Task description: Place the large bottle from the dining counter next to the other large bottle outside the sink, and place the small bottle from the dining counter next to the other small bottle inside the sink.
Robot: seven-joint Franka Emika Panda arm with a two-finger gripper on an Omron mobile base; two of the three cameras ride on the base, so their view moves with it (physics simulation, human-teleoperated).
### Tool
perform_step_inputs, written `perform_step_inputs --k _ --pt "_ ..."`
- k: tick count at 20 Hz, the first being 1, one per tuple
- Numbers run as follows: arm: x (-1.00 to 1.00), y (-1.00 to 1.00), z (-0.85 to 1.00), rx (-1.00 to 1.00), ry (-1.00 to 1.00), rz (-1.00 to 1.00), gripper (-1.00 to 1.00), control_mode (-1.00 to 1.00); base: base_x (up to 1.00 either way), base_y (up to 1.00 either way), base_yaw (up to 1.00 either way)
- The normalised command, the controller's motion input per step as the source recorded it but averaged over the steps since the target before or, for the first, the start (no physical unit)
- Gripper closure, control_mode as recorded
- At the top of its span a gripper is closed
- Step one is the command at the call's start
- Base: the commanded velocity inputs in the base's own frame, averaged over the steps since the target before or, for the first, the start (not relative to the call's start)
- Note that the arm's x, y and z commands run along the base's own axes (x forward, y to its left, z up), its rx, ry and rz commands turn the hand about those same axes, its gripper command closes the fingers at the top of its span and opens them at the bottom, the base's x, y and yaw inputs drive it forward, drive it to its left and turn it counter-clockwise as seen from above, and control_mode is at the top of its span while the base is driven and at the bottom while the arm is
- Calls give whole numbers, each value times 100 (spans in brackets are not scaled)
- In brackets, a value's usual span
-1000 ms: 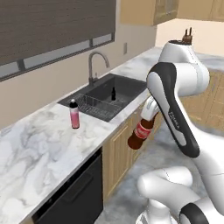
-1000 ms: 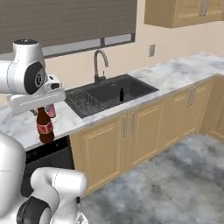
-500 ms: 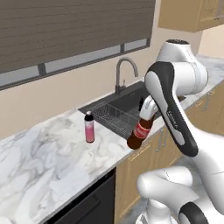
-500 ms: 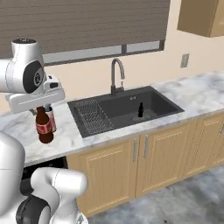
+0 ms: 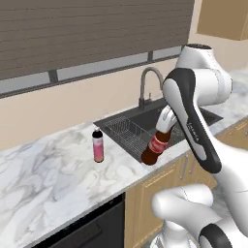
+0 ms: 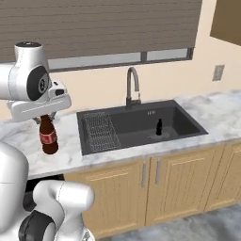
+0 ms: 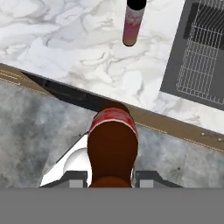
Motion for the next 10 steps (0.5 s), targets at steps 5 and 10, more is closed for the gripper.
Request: perform_step_inputs --k 5,10 --pt "0 0 0 0 0 0 100 100 54 0 39" --pt "0 0 0 0 0 0 100 100 69 -8 12"
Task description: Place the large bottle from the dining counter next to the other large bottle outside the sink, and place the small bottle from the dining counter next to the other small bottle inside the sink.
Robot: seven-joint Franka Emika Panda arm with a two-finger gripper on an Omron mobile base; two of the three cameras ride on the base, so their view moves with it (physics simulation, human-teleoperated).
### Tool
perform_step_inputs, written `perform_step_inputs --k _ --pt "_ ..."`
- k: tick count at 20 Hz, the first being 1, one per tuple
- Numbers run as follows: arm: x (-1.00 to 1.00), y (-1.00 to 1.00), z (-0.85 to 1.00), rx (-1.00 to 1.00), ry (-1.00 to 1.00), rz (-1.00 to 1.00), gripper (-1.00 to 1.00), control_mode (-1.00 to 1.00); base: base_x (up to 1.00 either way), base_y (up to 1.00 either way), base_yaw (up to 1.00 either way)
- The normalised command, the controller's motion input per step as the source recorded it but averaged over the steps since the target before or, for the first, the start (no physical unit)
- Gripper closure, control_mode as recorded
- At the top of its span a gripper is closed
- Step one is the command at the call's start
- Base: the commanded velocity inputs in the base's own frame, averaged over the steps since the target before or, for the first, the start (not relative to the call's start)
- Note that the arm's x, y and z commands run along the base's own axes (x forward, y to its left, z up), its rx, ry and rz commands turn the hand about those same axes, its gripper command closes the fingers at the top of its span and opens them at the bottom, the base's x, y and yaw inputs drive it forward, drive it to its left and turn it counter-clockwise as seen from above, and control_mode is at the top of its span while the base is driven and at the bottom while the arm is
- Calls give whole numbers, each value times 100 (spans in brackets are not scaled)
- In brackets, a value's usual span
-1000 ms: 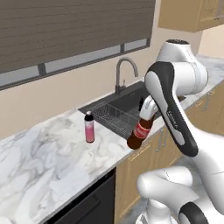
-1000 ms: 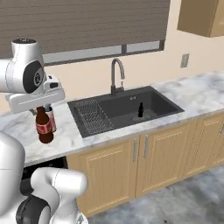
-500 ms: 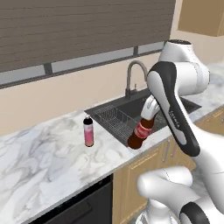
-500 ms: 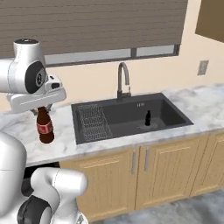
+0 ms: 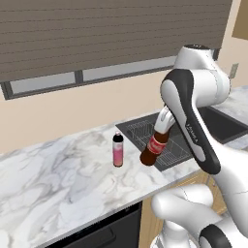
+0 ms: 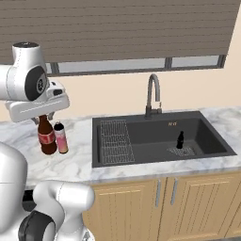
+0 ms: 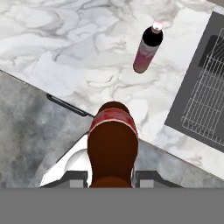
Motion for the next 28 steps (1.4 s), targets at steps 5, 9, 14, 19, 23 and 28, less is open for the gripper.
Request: perform_step_inputs --k 5,9,14,19,23,28 --pt "0 0 0 0 0 0 100 100 0 0 0" --pt "0 0 0 0 0 0 100 100 0 0 0" --pt "0 10 0 0 0 -1 100 -100 0 0 0" --pt "5 33 -8 -5 8 -14 100 -100 0 0 0" --pt "21 12 -21 -5 17 -13 100 -100 0 0 0" --pt "30 0 -39 0 4 -10 100 -100 0 0 0"
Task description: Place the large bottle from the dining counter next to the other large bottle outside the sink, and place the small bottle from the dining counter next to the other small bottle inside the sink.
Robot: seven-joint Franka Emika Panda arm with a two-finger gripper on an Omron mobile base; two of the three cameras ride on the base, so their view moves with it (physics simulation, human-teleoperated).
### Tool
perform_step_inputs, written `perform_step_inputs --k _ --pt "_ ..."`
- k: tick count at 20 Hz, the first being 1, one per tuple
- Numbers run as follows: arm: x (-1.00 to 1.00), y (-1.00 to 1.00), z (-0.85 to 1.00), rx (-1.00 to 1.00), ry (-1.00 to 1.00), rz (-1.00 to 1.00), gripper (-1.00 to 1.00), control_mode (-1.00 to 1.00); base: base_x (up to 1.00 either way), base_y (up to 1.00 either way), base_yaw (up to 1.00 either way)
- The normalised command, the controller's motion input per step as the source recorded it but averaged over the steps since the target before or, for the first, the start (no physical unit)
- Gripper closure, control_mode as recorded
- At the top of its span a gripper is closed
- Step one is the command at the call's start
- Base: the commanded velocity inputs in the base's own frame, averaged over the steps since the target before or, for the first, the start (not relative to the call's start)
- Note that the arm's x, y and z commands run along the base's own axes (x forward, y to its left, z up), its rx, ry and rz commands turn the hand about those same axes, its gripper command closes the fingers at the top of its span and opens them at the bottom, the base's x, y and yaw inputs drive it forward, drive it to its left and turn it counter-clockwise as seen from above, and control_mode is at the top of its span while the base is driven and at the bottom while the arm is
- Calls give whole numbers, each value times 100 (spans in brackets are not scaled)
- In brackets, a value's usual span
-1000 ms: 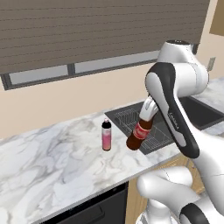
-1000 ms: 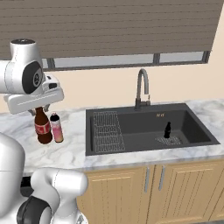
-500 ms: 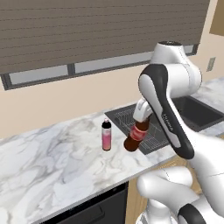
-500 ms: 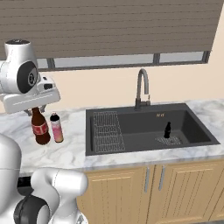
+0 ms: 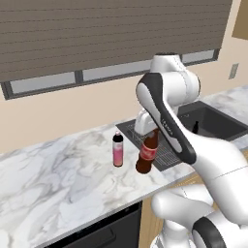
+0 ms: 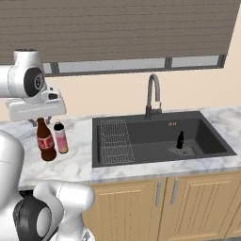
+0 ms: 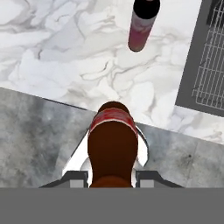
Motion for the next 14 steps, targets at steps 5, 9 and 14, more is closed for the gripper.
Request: perform_step_inputs --k 5,9,14 --pt "30 0 -42 0 0 -7 100 -100 0 0 0" --pt "22 0 -34 0 0 -8 100 -100 0 0 0" --pt "27 4 -16 0 -1 -7 100 -100 0 0 0"
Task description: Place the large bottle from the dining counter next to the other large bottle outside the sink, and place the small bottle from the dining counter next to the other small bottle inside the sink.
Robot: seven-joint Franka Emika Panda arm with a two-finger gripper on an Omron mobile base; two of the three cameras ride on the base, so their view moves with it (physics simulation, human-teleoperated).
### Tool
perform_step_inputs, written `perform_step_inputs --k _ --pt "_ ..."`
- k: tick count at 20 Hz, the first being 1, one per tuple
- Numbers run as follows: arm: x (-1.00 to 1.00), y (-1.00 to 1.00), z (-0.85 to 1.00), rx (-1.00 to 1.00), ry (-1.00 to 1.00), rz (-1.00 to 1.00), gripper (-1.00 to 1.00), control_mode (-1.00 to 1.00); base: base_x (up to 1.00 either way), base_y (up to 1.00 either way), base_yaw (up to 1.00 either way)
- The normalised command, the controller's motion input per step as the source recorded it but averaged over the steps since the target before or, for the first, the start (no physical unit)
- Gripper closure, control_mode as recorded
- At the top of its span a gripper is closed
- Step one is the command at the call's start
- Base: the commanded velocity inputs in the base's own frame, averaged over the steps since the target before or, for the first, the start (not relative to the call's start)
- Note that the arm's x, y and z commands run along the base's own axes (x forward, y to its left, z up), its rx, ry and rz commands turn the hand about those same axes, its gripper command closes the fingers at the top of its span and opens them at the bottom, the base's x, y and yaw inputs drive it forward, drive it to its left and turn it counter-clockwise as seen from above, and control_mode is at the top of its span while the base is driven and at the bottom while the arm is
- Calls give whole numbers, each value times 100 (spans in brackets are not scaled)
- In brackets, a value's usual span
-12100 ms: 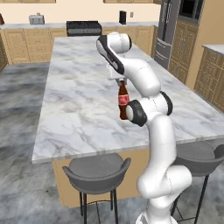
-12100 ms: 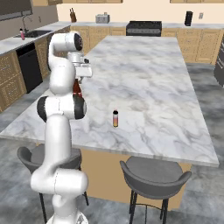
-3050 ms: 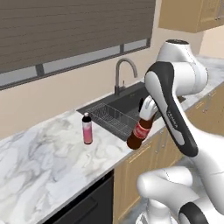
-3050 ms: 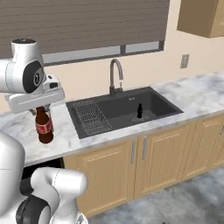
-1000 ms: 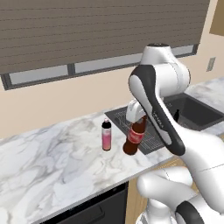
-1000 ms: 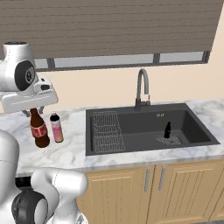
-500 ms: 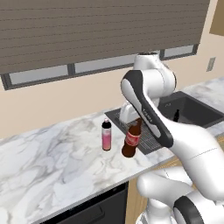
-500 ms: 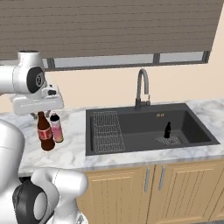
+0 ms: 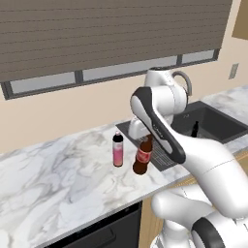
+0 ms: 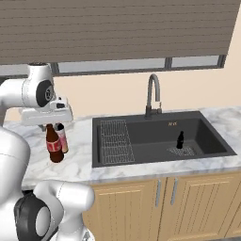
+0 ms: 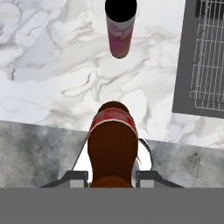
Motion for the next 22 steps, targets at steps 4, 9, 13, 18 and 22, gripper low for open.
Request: perform_step_inputs --k 4,9,13,18,22 --pt "30 10 -5 0 -4 -7 100 -100 0 0 0" --pt "5 3 -19 0 0 -7 100 -100 0 0 0" --pt "9 0 -26 0 0 -6 100 -100 0 0 0" --pt "28 0 -33 0 0 -5 100 -100 0 0 0" --pt "23 0 -29 0 0 -5 100 -100 0 0 0"
